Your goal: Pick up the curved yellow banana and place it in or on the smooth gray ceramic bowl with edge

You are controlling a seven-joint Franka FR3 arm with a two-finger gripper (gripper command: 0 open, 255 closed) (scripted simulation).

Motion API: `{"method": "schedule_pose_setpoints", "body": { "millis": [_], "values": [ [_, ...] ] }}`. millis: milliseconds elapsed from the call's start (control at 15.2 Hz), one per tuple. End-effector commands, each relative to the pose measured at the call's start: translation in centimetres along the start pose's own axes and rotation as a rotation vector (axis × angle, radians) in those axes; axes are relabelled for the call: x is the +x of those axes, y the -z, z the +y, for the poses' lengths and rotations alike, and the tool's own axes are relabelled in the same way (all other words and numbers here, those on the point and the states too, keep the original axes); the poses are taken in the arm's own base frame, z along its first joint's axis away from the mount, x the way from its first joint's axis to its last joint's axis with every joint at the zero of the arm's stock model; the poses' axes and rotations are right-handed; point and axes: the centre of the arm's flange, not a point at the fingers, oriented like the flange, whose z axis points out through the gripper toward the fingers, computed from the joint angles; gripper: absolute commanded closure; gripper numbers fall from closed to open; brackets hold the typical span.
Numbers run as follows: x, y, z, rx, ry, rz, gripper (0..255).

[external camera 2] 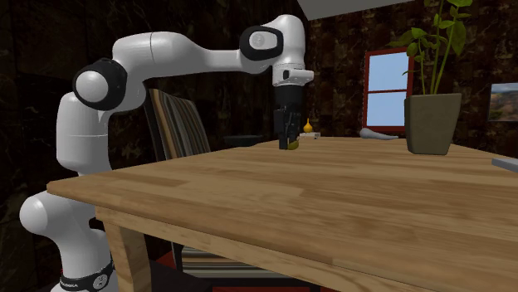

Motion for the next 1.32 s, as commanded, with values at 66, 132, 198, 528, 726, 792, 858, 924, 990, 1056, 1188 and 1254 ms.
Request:
{"method": "schedule_pose_setpoints", "body": {
  "millis": [66, 132, 198, 528, 726, 792, 858, 924, 990, 1056, 1188, 1254],
  "values": [
    [-0.1, 1.6, -0.1, 0.0, 0.0, 0.0, 255],
    [-0.1, 2.1, 0.0, 0.0, 0.0, 0.0, 255],
    [-0.1, 2.6, 0.0, 0.0, 0.0, 0.0, 255],
    [0.0, 5.3, 0.1, 0.0, 0.0, 0.0, 255],
    [0.0, 6.9, 0.1, 0.0, 0.0, 0.0, 255],
    [0.0, 7.4, 0.1, 0.0, 0.0, 0.0, 255],
    [0.0, 7.9, 0.1, 0.0, 0.0, 0.0, 255],
    [0.0, 8.4, 0.2, 0.0, 0.0, 0.0, 255],
    [0.0, 8.8, 0.2, 0.0, 0.0, 0.0, 255],
    [-1.0, 8.9, -0.7, 0.0, 0.0, 0.0, 255],
    [-3.1, 8.9, -2.3, 0.0, 0.0, 0.0, 255],
    [-4.1, 9.0, -3.1, 0.0, 0.0, 0.0, 255]
  ]
}}
